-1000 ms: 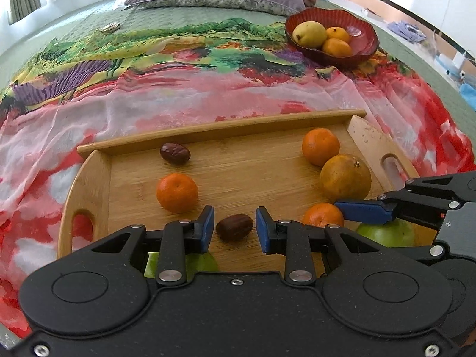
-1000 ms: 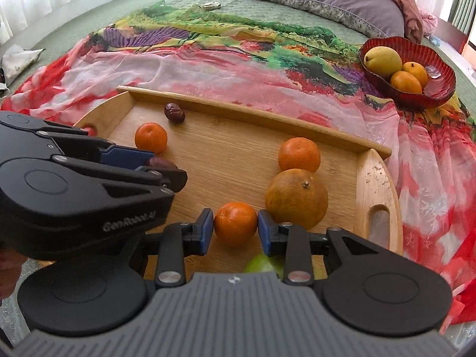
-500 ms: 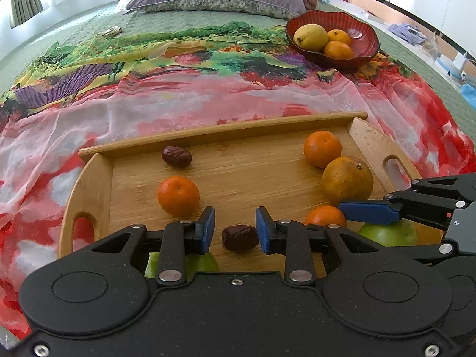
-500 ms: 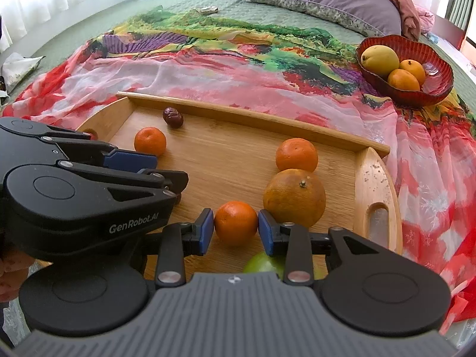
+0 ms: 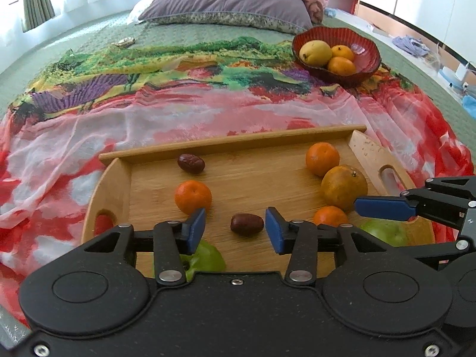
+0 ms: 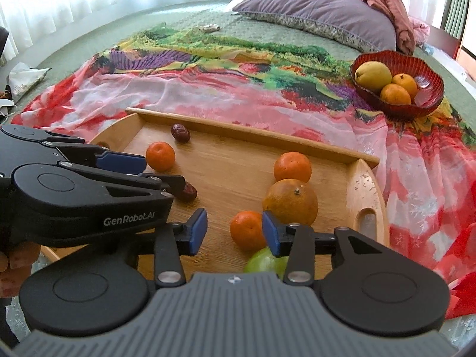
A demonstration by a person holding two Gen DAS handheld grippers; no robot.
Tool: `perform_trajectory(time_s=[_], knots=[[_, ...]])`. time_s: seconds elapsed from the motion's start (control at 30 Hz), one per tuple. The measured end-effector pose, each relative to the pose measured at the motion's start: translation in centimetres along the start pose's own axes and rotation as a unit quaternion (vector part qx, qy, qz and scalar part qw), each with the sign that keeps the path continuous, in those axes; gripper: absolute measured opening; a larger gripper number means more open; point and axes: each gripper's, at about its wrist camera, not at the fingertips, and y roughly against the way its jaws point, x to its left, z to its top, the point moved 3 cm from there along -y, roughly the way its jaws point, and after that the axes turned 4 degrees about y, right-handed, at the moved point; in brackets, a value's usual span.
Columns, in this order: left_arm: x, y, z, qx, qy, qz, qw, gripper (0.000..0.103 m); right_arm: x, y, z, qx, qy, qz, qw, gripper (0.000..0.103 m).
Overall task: Organize fruits
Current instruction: 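Open the left tool to drop the date while the right tool releases the tangerine onto the tray, then withdraw both open tools back from the tray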
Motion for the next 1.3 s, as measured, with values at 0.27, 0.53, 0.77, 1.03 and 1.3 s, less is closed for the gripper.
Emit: perform_trajectory(time_s=[0.27,0.53,0.77,1.03,1.3], knots=[[0.3,3.6,-0.7,-0.047,-0.012,0.012,0.9987,0.062,0.3,2.4,-0.2,-0.026,0.009,-0.013,1.0,0.067],[1.0,7.2,-2.3,-0.084,-0.004,0.009,0.9964,0.071,0.5,4.9,-1.2,-0.056,0.012,-0.026,0.998,0.074],[1.5,9.6,-3.4,-0.108,-0.001,0.002,0.9942,0.077,0.7,6.9,-2.0,-0.087,0.015,-0.036,0.995,0.08],[1.2,11.2,-5.2,-0.126,-0.015,0.006,0.9918,0.081,0.6,8.8,-2.7,-0.125,-0.004,-0.039,0.991,0.084],[1.4,12.9,-6.8,-0.147,0.0,0.001,0.9891,0.086,1.0,10.7,-3.9,-0.16,-0.01,-0.044,0.986,0.089]])
